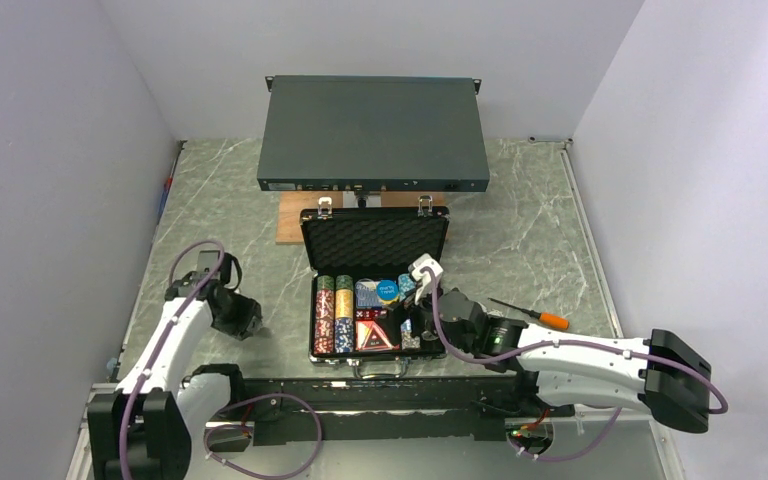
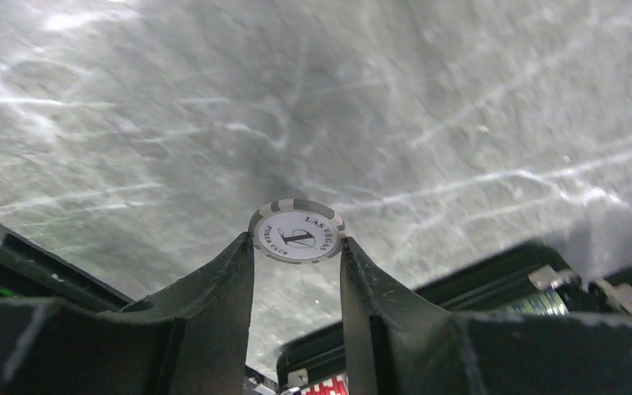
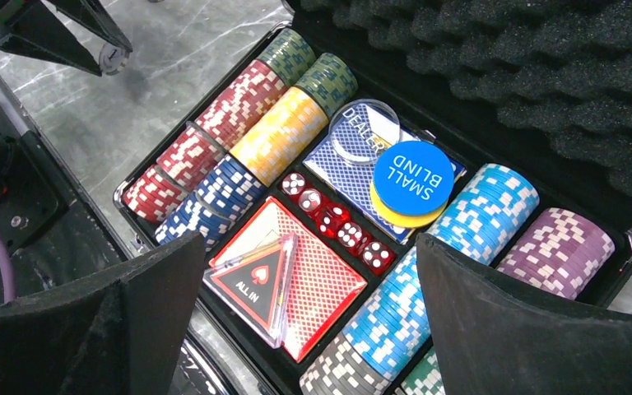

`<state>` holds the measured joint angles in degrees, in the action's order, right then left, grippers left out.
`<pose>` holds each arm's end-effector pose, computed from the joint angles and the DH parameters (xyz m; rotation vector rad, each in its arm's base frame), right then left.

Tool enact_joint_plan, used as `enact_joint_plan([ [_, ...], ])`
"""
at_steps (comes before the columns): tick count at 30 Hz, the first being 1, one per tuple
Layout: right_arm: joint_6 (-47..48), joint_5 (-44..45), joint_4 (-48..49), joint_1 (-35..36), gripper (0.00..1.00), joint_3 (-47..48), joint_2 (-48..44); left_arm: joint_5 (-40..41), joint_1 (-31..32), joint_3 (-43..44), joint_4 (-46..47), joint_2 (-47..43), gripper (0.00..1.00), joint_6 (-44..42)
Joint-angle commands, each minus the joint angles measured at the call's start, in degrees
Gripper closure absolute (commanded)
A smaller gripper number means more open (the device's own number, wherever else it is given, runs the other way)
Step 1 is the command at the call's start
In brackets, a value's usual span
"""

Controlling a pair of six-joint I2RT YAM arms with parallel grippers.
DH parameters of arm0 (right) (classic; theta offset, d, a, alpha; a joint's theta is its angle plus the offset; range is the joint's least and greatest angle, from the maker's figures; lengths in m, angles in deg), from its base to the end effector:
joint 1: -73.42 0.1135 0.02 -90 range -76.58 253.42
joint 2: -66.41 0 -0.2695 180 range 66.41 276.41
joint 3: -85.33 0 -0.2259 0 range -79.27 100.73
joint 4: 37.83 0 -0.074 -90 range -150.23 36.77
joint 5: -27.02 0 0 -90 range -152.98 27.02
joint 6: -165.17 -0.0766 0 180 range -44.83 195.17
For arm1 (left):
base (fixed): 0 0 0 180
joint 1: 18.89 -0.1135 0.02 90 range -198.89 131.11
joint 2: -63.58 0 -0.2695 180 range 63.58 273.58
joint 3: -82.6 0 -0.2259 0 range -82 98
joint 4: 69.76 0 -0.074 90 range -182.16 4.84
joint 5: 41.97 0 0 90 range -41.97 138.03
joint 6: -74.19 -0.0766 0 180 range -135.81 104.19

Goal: Pack up texas hold em set

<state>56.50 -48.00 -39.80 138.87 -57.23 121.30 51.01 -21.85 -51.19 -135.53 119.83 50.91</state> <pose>0.1094 0.1920 0.2170 -0.6107 1.8714 0.7380 0.1292 0.0107 0.1523 -1.6652 2.3759 -0.1266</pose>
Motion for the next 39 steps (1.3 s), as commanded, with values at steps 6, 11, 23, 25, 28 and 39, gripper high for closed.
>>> enact_joint_plan([
  [6, -3.58, -2.52, 1.2, -0.74, 0.0, 4.78, 5.63, -9.04, 6.3, 2.42, 3.35, -5.64, 0.75, 2.45],
  [11, -6.35, -3.52, 5.43, -0.78, 0.0, 5.47, 9.28, -13.89, 10.27, 2.48, 8.51, -8.37, 0.76, 5.42],
  [23, -8.75, -4.22, 19.04, -0.59, 0.0, 9.45, 20.58, -20.41, 22.16, 5.53, 19.16, -5.39, 0.76, 12.98],
  [25, -9.35, -3.48, 22.04, -0.51, 0.01, 8.94, 21.4, -20.55, 24.31, 5.69, 20.52, -4.39, 0.77, 14.31],
  [28, -10.24, -2.64, 26.13, -0.54, 0.03, 8.28, 22.65, -20.6, 26.76, 5.89, 22.65, -2.87, 0.77, 16.06],
  [39, -13.9, -0.44, 31.58, -0.5, 0.34, 7.58, 26.23, -20.38, 33.57, 6.37, 28.87, 2.34, 0.78, 21.16],
])
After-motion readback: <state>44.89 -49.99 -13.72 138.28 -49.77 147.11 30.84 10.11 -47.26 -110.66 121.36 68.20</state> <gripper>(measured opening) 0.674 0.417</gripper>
